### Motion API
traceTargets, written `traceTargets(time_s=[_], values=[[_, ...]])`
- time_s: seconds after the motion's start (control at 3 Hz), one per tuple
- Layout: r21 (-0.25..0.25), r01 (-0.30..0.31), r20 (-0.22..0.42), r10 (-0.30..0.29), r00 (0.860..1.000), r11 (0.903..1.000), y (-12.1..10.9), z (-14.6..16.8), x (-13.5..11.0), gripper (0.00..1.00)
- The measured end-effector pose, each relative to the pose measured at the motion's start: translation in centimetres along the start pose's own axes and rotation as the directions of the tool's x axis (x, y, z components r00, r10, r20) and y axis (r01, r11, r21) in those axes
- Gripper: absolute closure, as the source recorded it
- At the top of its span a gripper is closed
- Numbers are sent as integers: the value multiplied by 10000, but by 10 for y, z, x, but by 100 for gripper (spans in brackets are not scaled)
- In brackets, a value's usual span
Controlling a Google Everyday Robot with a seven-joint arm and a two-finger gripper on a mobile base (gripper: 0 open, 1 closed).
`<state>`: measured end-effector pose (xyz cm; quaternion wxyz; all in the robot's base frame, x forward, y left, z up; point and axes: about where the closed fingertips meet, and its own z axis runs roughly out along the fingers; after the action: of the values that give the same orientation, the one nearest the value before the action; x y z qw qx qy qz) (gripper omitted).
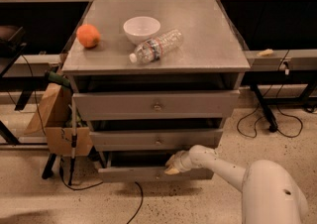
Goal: Close bottom drawer
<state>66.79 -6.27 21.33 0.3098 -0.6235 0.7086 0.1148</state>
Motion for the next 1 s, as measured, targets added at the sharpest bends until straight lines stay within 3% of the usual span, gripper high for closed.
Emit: traceTargets(time_s=[1.0], values=[[183,-32,304,27,9995,9998,7,1,-1,15]])
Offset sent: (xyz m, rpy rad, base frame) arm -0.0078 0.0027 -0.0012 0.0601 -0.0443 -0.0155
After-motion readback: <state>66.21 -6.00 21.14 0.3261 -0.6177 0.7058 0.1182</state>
